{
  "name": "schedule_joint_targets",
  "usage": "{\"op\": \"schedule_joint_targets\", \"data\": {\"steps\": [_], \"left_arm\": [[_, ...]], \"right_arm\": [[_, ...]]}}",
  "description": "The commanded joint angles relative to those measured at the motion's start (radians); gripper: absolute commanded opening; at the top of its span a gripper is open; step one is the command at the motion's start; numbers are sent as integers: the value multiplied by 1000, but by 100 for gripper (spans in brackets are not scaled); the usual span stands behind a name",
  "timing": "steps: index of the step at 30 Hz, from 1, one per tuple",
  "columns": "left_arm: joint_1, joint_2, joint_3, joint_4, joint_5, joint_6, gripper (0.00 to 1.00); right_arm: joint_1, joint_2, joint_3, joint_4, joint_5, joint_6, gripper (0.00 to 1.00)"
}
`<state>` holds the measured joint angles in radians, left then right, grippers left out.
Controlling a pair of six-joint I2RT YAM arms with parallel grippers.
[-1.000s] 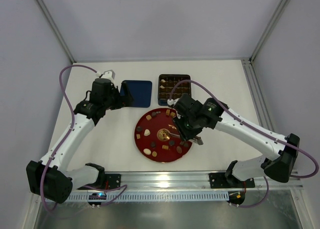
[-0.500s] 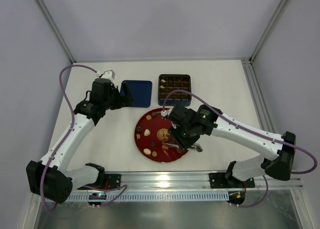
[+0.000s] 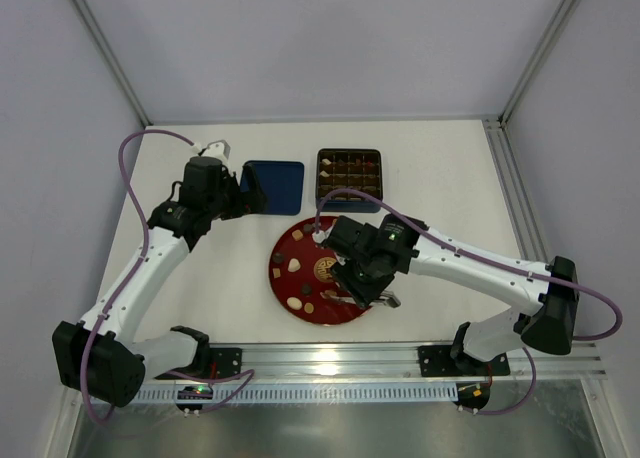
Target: Pack the chocolate
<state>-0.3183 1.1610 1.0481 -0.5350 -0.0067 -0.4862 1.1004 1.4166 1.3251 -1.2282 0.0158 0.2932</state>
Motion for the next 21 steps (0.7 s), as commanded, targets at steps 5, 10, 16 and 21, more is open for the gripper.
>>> {"op": "schedule_joint_targets", "data": {"steps": [5, 10, 16, 21], "left_arm": [[7, -7, 4, 23, -6, 9, 99], [5, -6, 4, 23, -6, 9, 100], [5, -9, 3, 24, -7, 8, 100], [7, -11, 3, 21, -9, 9, 100]], "right_arm": [[21, 27, 8, 9, 16, -15, 47], [21, 41, 8, 13, 15, -20, 47], [23, 58, 17, 18, 16, -26, 44], [24, 76, 22, 22, 15, -34, 43]]}}
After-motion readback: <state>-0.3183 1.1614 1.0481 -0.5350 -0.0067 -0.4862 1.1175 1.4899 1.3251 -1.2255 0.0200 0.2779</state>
